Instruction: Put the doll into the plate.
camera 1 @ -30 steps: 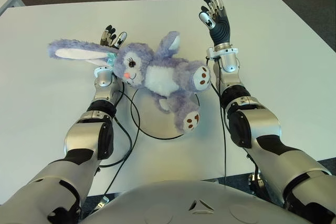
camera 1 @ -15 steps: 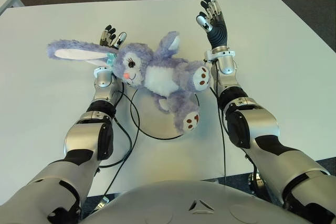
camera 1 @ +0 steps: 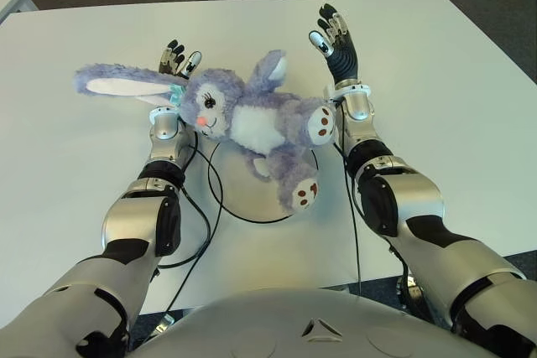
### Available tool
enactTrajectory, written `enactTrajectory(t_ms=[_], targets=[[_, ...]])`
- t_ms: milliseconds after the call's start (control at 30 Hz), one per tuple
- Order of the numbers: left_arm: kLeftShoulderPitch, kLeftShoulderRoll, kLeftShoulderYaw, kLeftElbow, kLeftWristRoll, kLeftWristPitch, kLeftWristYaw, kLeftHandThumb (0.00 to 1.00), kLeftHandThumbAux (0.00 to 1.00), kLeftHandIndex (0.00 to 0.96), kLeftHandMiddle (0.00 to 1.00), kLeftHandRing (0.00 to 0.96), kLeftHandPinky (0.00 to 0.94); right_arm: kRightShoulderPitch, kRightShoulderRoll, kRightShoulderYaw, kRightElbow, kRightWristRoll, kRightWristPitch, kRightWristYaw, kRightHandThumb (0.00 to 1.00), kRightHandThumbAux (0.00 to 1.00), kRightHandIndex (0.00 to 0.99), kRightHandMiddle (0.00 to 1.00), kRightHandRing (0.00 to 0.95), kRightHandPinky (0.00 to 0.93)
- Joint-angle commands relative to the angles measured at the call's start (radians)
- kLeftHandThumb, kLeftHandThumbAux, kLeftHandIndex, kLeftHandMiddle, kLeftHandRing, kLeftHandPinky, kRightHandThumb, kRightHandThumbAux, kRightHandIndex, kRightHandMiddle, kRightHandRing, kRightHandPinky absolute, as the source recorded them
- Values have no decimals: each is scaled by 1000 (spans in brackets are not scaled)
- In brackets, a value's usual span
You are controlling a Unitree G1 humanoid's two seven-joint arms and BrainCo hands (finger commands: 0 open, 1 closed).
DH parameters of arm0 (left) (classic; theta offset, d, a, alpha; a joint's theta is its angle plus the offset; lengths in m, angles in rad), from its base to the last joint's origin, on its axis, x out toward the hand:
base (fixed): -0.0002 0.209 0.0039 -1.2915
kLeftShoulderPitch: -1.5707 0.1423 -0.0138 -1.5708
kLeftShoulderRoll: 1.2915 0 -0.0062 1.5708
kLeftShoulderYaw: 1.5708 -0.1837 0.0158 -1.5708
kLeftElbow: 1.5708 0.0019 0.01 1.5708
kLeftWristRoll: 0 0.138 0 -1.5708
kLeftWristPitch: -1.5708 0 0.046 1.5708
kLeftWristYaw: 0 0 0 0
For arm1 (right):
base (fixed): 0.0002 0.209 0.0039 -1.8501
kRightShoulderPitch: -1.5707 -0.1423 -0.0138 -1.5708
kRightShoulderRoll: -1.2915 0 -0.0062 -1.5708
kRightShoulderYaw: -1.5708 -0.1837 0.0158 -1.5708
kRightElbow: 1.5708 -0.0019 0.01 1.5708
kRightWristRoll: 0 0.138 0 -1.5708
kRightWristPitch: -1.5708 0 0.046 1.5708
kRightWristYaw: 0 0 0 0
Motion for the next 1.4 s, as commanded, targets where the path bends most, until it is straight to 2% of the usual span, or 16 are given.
enactTrajectory(t_ms=[33, 733, 1400], targets=[[75, -21, 1, 42, 2, 43, 1, 0, 519, 22, 108, 63, 0, -16, 9, -13, 20, 7, 43, -17, 0, 528, 40, 36, 0, 0], [77, -18, -1, 39, 5, 44, 6, 0, 511, 30, 104, 58, 0, -13, 5, -34, 48, 2, 144, -50, 0, 534, 15, 16, 0, 0], [84, -20, 2, 25, 0, 42, 0, 0, 506, 24, 99, 48, 0, -13, 8, -43, 62, 1, 206, -76, 0, 540, 16, 23, 0, 0]])
